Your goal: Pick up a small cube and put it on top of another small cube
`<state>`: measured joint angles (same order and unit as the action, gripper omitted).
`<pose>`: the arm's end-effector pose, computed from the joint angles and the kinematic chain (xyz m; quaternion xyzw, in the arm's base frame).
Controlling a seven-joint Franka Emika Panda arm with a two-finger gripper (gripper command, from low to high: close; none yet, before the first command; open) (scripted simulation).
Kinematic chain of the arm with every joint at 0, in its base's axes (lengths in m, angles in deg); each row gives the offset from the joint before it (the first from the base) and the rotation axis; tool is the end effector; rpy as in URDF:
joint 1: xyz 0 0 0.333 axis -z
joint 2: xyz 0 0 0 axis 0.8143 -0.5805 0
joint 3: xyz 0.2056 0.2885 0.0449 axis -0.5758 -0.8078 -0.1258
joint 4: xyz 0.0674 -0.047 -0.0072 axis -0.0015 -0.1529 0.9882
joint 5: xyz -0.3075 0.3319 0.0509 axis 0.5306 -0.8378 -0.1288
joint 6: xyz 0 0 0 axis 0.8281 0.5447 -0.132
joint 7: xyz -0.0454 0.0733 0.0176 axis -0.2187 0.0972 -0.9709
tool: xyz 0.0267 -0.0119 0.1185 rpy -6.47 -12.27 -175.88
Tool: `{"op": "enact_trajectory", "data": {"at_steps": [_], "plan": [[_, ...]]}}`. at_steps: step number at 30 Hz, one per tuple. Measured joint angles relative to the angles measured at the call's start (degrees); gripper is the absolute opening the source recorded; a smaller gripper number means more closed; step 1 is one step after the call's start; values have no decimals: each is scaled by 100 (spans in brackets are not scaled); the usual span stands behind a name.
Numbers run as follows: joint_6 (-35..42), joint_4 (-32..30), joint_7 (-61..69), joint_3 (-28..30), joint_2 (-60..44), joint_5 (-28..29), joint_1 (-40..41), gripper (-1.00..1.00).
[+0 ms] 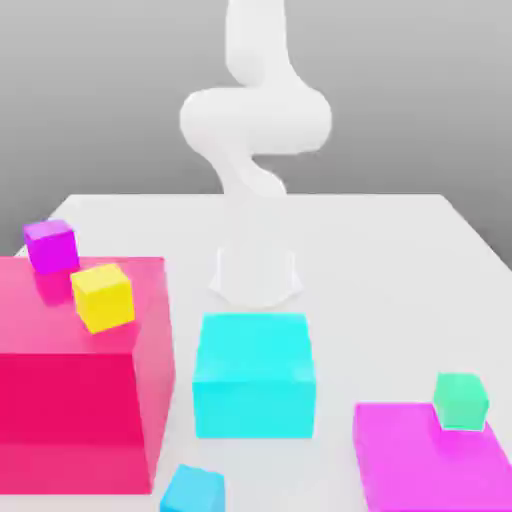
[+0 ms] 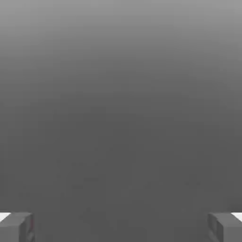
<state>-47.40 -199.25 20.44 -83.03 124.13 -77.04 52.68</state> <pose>0.4223 -0.0057 0.7019 -0.8748 0.3212 -0.3379 0.1321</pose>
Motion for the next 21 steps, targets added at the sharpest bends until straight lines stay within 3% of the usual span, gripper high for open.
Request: {"op": "enact_trajectory", "data": {"at_steps": [11,21], "plan": [[-659,-120,2614,917,-1968,-45,-719,0],[-1238,-224,5307,1367,-3780,-584,-924,0]]}}
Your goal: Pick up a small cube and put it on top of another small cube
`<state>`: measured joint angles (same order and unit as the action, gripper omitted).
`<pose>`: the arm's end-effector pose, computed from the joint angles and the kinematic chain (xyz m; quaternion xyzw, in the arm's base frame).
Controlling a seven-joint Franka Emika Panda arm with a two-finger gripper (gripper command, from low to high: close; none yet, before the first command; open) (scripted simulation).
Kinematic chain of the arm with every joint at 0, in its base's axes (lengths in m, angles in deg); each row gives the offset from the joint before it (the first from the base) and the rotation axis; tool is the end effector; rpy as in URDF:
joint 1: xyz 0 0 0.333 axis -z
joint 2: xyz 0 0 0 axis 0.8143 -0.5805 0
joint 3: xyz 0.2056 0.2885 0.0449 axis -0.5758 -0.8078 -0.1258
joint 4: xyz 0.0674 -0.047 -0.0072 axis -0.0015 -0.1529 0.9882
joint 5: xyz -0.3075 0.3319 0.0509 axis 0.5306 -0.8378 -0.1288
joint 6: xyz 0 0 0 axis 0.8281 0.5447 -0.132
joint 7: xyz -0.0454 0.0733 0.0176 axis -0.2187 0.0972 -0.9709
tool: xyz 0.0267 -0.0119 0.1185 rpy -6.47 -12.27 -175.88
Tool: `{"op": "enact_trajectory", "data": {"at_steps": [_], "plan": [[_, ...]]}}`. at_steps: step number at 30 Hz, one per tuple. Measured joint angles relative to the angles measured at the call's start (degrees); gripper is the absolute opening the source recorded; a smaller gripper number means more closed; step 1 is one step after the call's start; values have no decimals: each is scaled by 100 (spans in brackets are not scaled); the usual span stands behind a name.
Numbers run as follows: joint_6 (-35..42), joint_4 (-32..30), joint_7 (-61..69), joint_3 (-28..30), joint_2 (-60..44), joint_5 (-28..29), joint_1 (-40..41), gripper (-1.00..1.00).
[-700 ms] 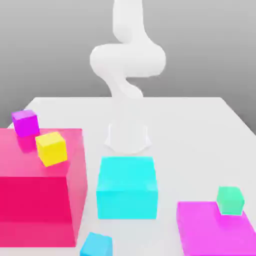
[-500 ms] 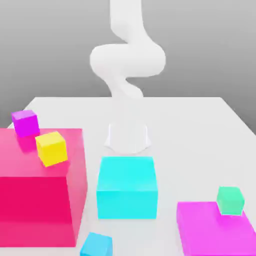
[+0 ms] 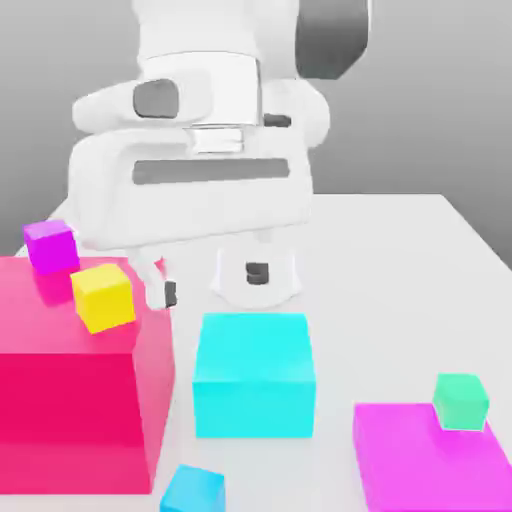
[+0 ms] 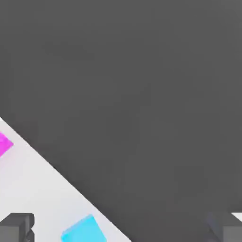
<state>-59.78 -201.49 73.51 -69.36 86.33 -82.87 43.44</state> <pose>0.5680 -0.0457 0.3681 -0.9904 -0.0349 -0.1325 0.0195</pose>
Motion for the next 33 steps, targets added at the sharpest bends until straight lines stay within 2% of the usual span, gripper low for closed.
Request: {"op": "enact_trajectory", "data": {"at_steps": [6,11,15,16,23,27,33], "plan": [[-339,-60,1603,-78,-1092,-302,192,0],[-644,-112,2765,-252,-1974,-329,463,0],[-1210,13,3158,-521,-2778,-589,695,0],[-1366,52,3218,-605,-2977,-661,764,-100],[-1389,61,3235,-624,-3022,-677,779,-100],[-847,-82,3013,-389,-2331,-376,607,-100],[260,87,2464,-101,-1107,282,533,-100]]}}
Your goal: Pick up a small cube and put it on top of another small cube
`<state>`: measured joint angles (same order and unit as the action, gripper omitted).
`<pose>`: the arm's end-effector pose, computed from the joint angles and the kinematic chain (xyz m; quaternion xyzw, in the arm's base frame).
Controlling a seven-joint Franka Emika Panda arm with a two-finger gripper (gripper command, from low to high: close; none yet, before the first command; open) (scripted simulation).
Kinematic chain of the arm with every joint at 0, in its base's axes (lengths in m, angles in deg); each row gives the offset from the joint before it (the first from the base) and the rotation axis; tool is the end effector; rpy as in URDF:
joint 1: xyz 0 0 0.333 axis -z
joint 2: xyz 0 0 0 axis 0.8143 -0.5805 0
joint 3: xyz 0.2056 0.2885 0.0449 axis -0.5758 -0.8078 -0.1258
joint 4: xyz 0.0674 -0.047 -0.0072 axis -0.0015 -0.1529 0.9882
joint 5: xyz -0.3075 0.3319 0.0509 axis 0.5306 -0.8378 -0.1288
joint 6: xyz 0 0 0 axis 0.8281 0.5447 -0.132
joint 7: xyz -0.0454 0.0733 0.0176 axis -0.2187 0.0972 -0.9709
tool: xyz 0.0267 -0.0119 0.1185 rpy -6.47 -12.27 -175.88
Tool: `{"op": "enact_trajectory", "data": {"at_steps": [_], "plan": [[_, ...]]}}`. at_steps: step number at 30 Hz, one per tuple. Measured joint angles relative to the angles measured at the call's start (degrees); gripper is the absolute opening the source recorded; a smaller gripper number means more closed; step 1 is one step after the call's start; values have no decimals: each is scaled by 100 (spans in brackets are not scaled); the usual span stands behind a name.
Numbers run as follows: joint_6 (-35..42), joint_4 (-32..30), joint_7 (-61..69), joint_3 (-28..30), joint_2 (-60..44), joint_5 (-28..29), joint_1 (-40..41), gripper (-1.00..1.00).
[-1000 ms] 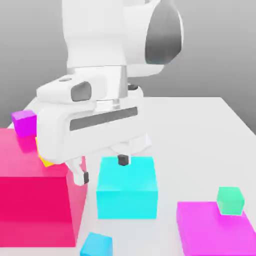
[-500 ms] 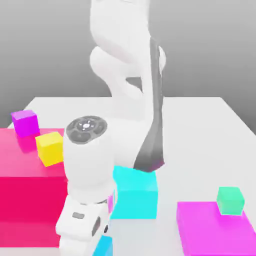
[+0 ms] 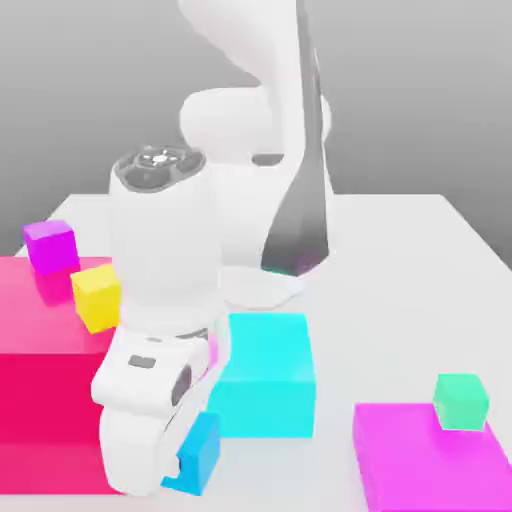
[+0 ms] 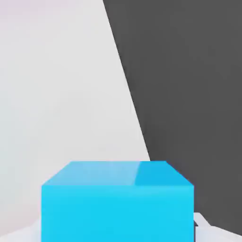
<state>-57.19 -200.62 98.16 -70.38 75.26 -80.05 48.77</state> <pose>0.5606 -0.0882 0.2642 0.9728 0.2306 0.0179 0.0110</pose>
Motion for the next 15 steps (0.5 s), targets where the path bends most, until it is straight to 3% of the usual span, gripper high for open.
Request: {"op": "enact_trajectory", "data": {"at_steps": [8,15], "plan": [[1528,59,-1013,79,1632,819,405,-100],[2758,-61,-1628,185,2826,1012,896,-100]]}}
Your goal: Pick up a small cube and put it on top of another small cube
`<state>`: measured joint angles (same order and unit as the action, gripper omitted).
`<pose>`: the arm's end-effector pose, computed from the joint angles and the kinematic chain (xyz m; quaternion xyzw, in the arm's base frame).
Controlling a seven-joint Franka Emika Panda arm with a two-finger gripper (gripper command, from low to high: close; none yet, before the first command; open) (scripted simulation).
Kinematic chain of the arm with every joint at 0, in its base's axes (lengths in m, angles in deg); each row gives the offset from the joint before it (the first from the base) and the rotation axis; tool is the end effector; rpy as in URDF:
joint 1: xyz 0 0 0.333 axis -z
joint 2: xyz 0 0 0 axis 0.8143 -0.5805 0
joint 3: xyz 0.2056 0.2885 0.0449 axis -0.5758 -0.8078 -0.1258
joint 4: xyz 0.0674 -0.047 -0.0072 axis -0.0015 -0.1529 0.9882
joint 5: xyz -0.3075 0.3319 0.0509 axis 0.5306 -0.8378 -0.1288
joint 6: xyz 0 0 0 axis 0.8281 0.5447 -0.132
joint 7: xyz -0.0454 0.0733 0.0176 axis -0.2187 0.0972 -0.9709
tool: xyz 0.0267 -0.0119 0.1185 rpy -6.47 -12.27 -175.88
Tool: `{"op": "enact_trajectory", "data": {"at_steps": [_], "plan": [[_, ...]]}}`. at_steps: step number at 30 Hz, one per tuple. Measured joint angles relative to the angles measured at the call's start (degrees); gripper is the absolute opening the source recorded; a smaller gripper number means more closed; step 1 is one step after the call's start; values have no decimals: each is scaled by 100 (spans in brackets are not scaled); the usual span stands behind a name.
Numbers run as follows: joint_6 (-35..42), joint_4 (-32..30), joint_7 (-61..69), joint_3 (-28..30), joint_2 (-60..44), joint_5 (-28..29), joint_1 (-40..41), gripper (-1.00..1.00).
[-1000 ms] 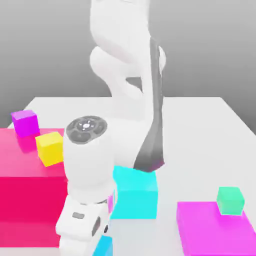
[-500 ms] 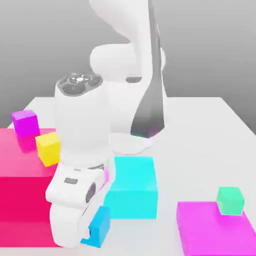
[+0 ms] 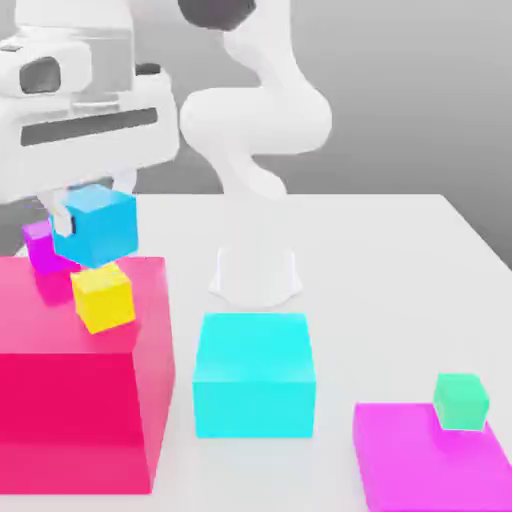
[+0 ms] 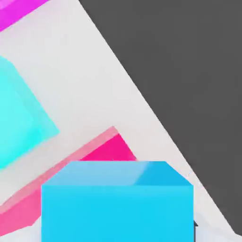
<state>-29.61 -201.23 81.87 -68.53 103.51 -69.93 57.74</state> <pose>0.4562 -0.1786 0.4685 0.9987 0.0478 0.0091 0.0144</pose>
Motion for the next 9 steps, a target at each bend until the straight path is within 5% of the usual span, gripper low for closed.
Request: {"op": "enact_trajectory", "data": {"at_steps": [5,6,9], "plan": [[-719,-610,-3,141,-268,-128,47,-100],[-855,-698,3,155,-321,-135,50,100],[-855,-698,3,155,-321,-135,50,100]]}}
